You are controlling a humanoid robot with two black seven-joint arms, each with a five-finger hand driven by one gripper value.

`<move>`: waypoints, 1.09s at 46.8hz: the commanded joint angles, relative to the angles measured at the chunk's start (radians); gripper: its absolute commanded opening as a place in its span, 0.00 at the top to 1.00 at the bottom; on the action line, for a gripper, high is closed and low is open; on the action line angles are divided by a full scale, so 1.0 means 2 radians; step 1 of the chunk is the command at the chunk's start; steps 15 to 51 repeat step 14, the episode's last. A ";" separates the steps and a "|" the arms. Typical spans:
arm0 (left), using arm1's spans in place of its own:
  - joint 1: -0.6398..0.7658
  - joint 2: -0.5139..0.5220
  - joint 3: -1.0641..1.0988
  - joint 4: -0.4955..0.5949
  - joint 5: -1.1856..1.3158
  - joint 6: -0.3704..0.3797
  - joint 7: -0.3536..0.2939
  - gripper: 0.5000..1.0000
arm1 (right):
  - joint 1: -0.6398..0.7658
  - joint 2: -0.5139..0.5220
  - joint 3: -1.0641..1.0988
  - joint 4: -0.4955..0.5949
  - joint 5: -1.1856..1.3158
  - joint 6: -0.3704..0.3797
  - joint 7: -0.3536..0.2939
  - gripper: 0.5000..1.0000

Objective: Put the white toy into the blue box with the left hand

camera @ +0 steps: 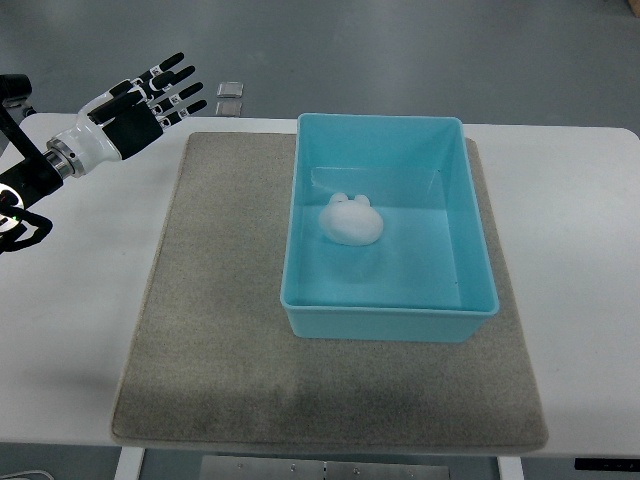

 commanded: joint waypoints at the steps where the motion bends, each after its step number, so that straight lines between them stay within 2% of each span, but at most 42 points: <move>1: 0.000 0.001 0.000 0.000 0.000 0.000 0.000 0.01 | 0.000 0.000 -0.001 0.001 -0.001 0.000 -0.001 0.13; 51: 0.001 0.001 -0.007 0.000 0.000 0.000 0.000 0.01 | 0.002 0.000 -0.001 0.001 0.000 0.001 -0.004 0.13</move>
